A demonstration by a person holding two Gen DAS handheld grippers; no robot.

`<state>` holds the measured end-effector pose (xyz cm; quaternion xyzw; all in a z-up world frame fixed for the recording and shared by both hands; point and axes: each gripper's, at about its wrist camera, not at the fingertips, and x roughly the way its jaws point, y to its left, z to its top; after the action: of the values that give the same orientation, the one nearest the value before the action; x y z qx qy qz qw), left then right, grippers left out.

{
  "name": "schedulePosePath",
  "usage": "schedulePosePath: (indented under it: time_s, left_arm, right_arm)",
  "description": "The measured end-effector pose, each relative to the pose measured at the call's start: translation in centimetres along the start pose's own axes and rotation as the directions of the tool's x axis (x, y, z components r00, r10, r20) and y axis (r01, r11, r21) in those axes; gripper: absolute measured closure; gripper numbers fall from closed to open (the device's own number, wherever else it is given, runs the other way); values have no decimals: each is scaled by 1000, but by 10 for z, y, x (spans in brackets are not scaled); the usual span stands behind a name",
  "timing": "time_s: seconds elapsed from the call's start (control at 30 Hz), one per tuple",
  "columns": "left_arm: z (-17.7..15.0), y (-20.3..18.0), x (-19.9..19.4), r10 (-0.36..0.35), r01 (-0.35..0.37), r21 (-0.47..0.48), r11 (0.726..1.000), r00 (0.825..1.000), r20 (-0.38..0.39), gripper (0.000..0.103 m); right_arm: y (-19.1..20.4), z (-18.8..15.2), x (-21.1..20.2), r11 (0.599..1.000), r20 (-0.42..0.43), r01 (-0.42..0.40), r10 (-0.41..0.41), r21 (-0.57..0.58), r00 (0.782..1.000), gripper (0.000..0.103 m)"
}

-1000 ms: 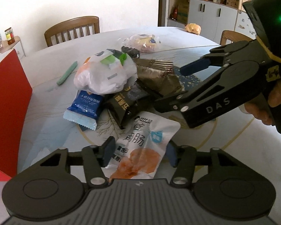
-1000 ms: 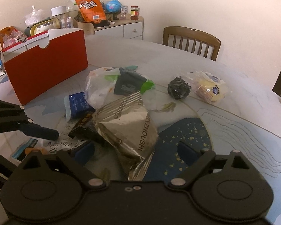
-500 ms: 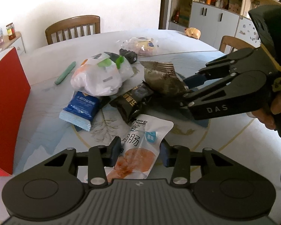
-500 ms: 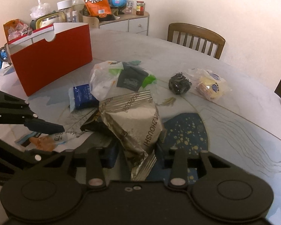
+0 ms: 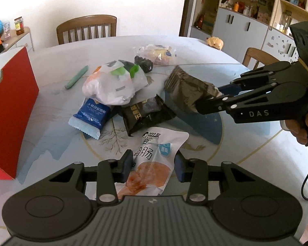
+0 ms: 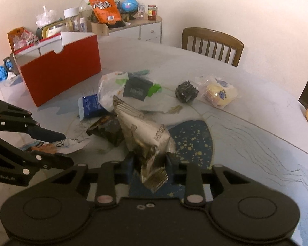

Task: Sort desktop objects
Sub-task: 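Lift the silver foil bag and sausage packet and carry both over the cardboard box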

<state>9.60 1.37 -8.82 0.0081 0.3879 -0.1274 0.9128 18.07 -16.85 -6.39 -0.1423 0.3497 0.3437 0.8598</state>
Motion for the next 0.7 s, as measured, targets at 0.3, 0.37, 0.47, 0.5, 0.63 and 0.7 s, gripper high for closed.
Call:
schedulePosePath:
  time_s: [0.3,0.37,0.47,0.5,0.63,0.7]
  left_arm:
    - [11,-1,-13,14,-13,-39,999,1000,14,63]
    - [14,-1,-18,19,-18,-46,999,1000,21,63]
    - [19,-1,-27,33,-31,-54,998,999,32,63]
    - [21,-1,-30,39,-37,-59,998,999,35,63]
    - [27,0,-43,64,-61,-77,995,997,45,63]
    - [29,0,-49,82,-78,-83,993,996,46,63]
  right_arm:
    - [-4,1,-16,999,22,-34,34,16,999,76]
    - [-5,2,-22,999,29,-39,38,21,999,76]
    - [-7,5,-30,999,37,-49,48,20,998,76]
    - [-6,6,-33,998,41,-52,51,18,998,76]
    - [-5,13,-42,997,59,-75,74,16,996,76]
    - [-3,17,-46,996,67,-85,84,14,994,76]
